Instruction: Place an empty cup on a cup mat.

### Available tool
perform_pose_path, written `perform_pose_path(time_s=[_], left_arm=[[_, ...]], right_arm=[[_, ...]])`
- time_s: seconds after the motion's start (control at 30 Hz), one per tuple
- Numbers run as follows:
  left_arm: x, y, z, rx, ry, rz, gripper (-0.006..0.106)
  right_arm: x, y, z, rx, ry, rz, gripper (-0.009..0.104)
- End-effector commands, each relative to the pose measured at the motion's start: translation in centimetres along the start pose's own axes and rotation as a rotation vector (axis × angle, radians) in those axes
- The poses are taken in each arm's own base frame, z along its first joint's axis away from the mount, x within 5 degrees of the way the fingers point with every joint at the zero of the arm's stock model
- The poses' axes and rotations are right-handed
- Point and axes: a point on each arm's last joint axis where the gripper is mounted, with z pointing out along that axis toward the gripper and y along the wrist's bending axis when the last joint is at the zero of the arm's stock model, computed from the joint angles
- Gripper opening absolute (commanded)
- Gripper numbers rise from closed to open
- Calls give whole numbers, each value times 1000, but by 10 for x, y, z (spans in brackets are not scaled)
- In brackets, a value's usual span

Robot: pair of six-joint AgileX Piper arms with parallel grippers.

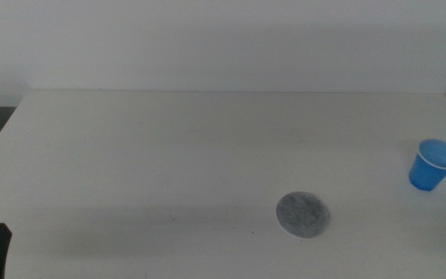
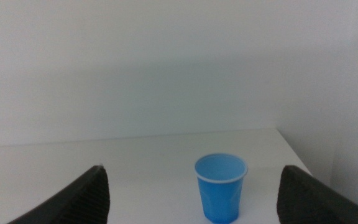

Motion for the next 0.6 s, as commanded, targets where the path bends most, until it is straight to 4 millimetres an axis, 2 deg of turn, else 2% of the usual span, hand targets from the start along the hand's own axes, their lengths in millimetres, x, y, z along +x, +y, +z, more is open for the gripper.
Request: perform_pose_path(time_s=[0.0, 0.1, 0.2, 0.3, 0.4, 0.57], left_arm=[[-1, 0, 0, 2, -17, -5, 94], [-1, 0, 0, 2, -17, -5, 94], [-1, 0, 0, 2, -17, -5, 94], [-1, 0, 0, 2, -17, -5, 94], [-1, 0, 0, 2, -17, -5, 94], [-1, 0, 0, 2, -17, -5, 94]], right_arm=[[-2, 0, 0, 1, -34, -5, 93], [-1, 0, 0, 2, -27, -5, 93], [-9, 0, -1, -1, -25, 47, 93], [-17, 1, 7, 5, 37, 85, 93], [-32, 2, 20, 17, 157, 114, 93], [-65, 5, 53, 47, 451, 136, 93]])
